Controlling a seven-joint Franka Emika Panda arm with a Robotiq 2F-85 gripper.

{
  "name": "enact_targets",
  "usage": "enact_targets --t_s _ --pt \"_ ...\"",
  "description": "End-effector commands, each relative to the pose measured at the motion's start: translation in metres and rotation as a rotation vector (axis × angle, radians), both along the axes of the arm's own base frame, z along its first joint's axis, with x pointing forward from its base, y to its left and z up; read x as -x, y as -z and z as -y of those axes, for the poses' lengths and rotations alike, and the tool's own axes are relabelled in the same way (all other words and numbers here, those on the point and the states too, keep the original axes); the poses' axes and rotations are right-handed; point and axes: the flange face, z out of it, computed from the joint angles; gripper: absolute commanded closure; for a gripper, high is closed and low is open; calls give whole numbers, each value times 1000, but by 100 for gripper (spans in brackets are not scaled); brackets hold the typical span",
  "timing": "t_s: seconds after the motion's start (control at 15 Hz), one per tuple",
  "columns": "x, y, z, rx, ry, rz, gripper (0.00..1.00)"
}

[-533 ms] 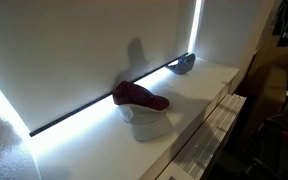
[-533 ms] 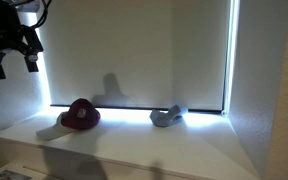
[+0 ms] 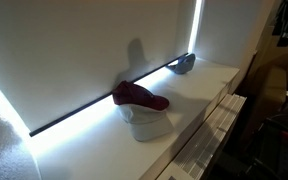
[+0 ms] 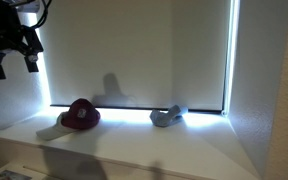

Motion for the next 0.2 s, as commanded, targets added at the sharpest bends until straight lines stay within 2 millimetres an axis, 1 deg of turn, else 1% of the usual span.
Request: enact_targets --t_s 0.0,0.13 --pt "0 -1 0 0 0 -1 0" --pt "0 -1 0 0 0 -1 0"
